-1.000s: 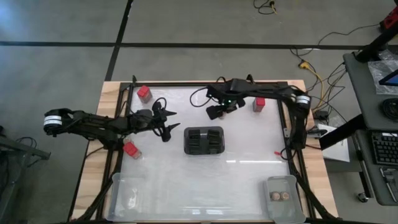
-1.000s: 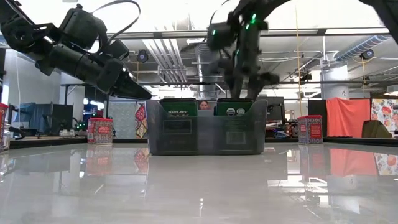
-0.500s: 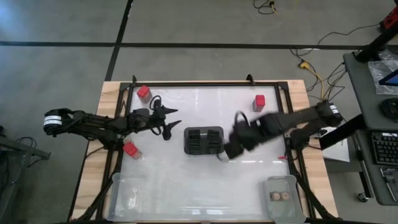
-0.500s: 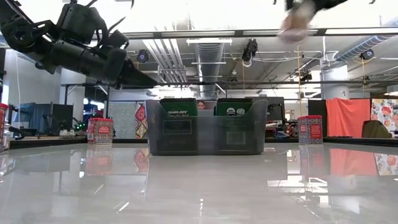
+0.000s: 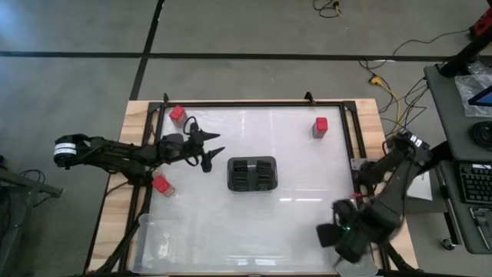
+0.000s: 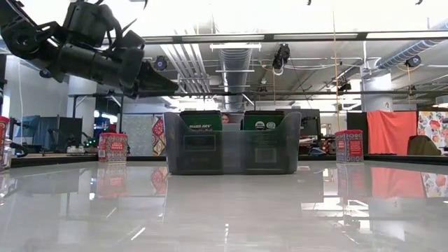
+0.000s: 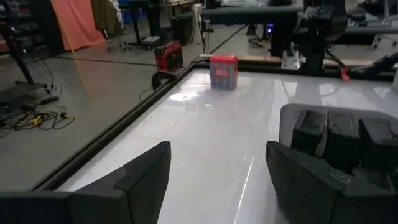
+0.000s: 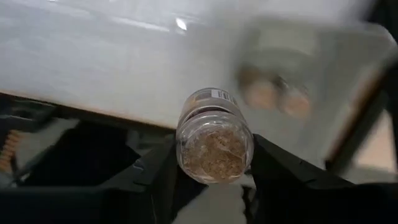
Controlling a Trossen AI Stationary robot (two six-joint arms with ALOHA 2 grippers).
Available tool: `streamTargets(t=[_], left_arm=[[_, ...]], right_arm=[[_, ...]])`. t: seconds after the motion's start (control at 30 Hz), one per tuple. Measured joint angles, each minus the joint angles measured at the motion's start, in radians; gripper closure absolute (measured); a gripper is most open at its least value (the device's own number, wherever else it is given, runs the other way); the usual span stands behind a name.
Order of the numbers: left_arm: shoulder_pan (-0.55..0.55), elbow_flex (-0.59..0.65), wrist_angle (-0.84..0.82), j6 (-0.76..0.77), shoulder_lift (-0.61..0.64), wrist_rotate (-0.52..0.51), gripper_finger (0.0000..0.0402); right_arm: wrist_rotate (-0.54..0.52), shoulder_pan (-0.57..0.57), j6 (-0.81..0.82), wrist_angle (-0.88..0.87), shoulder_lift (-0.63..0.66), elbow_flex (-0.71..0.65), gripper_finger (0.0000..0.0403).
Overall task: Sort spices by type
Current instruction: Put the brown seasoning bottle into the gray bin
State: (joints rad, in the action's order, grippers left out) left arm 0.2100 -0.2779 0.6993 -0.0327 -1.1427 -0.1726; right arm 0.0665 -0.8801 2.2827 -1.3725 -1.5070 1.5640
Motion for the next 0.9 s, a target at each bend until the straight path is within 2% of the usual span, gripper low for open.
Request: streamTargets(t=[0.13,0.43,0.7,0.9], left_arm=[[0.0,0.0,0.012,0.036,0.0,0.003,0.0154],[0.0,-0.003,0.029,0.018,0.0,0.007,0.0154],[0.0,-0.004,0.026,0.013,0.0,0.007,0.0154],[0.0,-0.004,0.026,0.012,0.0,0.007,0.0154]], right_arm=[[0.117,-0.034,0.037,0.028,-0.009,-0.042,0.023],[0.274,-0.037,0.051,0.09,-0.052,-0.105,0.0229],[0.323,-0.039,0.036,0.141,-0.082,-0.147,0.0221],[0.334,-0.045,0.033,0.239,-0.081,-0.246,0.0227]])
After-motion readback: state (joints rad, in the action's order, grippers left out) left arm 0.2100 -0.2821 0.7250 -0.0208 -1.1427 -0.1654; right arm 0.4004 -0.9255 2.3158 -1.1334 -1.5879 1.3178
